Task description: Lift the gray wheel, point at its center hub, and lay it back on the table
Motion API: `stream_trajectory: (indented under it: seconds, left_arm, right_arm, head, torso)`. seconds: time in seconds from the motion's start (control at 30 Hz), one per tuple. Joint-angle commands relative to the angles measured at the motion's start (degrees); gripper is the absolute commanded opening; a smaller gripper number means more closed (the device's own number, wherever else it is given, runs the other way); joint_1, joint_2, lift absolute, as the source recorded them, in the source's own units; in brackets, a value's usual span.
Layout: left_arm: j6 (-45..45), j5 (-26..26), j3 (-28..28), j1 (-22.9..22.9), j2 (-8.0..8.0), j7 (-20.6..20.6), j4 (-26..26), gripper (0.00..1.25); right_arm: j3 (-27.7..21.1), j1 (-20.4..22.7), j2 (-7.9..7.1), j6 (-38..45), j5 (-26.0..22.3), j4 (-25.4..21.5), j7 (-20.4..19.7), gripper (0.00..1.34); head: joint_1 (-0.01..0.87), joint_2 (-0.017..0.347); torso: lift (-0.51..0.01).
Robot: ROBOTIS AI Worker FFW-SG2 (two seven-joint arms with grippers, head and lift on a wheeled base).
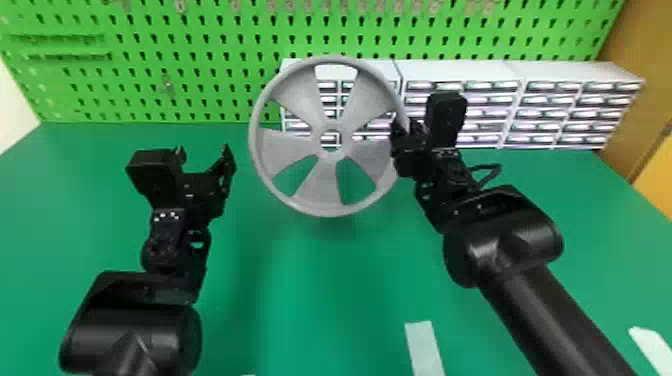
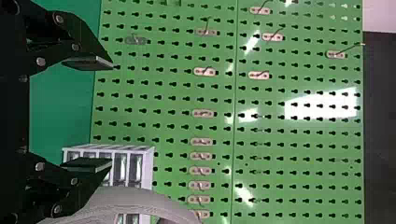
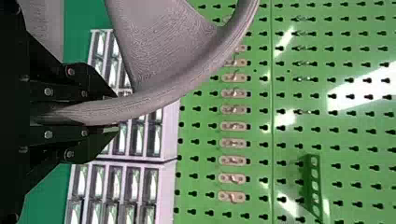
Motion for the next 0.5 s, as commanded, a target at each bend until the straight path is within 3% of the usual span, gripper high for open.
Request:
stream_trajectory:
  seconds: [0.0, 0.23, 0.47]
  left_arm:
    - [0.00, 0.02, 0.00, 0.05, 0.00, 0.03, 0.00, 0.74]
    - [0.00, 0.02, 0.00, 0.05, 0.00, 0.03, 0.00, 0.74]
    - [0.00, 0.02, -0.09, -0.04, 0.00, 0.03, 0.00, 0.74]
  right_arm:
    - [0.89, 0.05, -0.11, -2.28, 1.24, 0.01, -1.68, 0.13]
    - [2.91, 0.31, -0.29, -8.43, 1.86, 0.80, -7.04, 0.12]
    - [3.27, 0.49, -0.29, -13.62, 1.86, 2.38, -8.18, 0.10]
  head:
    - [0.692, 0.048]
    - [0.692, 0.048]
    - [0.692, 0.048]
  torso:
    - [-0.096]
    - [-0.096]
    - [-0.096]
